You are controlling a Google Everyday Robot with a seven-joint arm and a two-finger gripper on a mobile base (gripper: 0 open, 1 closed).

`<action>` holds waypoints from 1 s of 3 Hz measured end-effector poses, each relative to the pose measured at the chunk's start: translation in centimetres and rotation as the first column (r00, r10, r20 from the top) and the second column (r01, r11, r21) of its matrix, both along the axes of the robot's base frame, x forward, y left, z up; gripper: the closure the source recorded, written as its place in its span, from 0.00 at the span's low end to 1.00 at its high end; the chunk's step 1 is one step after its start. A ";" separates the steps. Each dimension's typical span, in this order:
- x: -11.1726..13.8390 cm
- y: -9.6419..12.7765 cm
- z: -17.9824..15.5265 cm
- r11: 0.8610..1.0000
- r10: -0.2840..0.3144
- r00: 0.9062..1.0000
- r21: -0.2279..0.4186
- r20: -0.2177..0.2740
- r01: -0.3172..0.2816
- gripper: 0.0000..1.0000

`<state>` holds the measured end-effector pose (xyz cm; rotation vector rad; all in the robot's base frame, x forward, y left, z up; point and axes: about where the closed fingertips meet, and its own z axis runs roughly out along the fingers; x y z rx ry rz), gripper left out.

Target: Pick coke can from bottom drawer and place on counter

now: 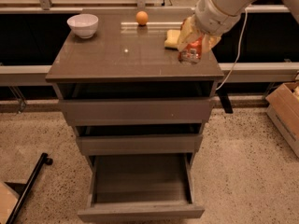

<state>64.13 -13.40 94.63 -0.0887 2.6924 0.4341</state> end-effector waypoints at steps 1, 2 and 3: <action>3.6 4.3 -2.0 0.997 0.076 0.993 0.027 0.087 -0.079 1.00; 6.1 6.4 -3.9 0.993 0.098 0.981 0.050 0.168 -0.107 1.00; 9.1 6.5 -5.2 0.991 0.105 0.960 0.049 0.259 -0.121 1.00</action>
Offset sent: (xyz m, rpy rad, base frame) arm 0.0907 0.0860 -0.0559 0.0966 -0.2755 0.1278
